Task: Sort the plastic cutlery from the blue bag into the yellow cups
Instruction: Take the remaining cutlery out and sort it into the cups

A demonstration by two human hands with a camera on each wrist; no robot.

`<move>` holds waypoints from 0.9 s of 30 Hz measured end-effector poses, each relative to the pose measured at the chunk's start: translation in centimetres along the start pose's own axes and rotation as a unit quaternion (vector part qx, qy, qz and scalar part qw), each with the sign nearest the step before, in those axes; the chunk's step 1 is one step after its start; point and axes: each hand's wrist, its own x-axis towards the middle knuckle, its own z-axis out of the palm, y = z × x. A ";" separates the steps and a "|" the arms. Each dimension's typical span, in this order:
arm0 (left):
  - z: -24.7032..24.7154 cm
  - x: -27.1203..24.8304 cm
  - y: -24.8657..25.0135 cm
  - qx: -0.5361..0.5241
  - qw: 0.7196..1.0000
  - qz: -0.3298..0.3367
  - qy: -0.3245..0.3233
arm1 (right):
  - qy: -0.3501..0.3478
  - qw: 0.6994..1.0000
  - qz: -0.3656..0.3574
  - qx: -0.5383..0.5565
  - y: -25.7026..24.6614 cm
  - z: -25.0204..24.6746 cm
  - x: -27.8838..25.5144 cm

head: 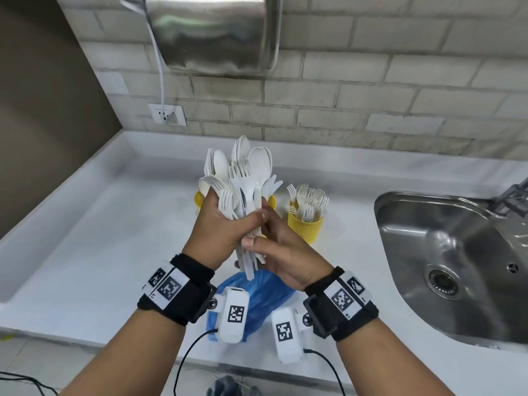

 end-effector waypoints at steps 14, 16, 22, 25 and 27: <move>-0.7 2.2 -0.1 0.029 0.995 -0.039 -0.082 | 0.060 0.993 0.023 -0.098 -0.7 1.0 2.6; -1.1 2.7 -0.1 0.047 0.994 -0.043 -0.091 | 0.095 0.989 0.013 -0.116 -0.4 1.2 3.2; -1.6 4.5 -0.3 0.053 0.990 -0.059 -0.114 | 0.200 0.968 -0.035 -0.146 0.2 1.2 5.0; -1.4 5.0 -0.7 0.027 0.992 -0.069 -0.104 | 0.247 0.952 -0.051 -0.175 0.6 0.9 5.8; -1.1 5.1 -1.1 0.010 0.994 -0.068 -0.083 | 0.266 0.944 -0.052 -0.189 0.7 0.8 6.2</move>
